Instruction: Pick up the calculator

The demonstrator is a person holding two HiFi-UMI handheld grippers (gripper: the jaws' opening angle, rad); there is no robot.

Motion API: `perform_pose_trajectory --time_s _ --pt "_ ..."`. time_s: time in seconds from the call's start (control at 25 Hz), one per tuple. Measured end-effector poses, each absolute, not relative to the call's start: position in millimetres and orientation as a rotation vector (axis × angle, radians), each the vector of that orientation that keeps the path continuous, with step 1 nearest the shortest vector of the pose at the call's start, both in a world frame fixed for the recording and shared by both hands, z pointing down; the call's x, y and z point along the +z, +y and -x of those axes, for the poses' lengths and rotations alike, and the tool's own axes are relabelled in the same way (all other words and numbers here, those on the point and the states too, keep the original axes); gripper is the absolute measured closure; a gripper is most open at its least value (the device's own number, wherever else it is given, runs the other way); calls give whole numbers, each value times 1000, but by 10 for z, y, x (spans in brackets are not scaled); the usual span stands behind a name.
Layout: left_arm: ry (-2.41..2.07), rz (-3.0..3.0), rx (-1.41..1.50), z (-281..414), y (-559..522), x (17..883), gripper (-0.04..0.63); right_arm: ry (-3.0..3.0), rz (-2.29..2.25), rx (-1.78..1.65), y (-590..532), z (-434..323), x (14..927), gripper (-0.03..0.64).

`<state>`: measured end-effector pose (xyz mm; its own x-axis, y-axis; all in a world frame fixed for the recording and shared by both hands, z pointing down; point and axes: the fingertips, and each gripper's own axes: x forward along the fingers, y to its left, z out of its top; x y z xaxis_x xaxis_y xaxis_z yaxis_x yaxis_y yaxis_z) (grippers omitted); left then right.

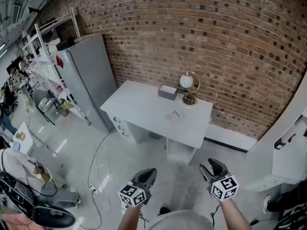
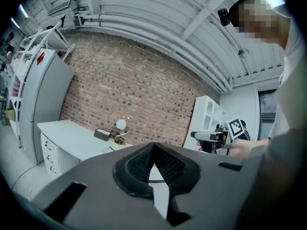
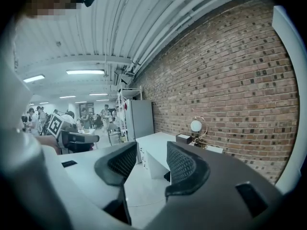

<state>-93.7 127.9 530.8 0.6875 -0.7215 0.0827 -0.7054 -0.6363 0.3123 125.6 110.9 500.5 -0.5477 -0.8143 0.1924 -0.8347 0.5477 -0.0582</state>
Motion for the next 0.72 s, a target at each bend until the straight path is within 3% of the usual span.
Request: perform_pose_trajectory --time_s 0.72 --pt "-1075 -2577 -19 1188 1204 5506 581 -2559 -1479 276 1166 -1064 5271 410"
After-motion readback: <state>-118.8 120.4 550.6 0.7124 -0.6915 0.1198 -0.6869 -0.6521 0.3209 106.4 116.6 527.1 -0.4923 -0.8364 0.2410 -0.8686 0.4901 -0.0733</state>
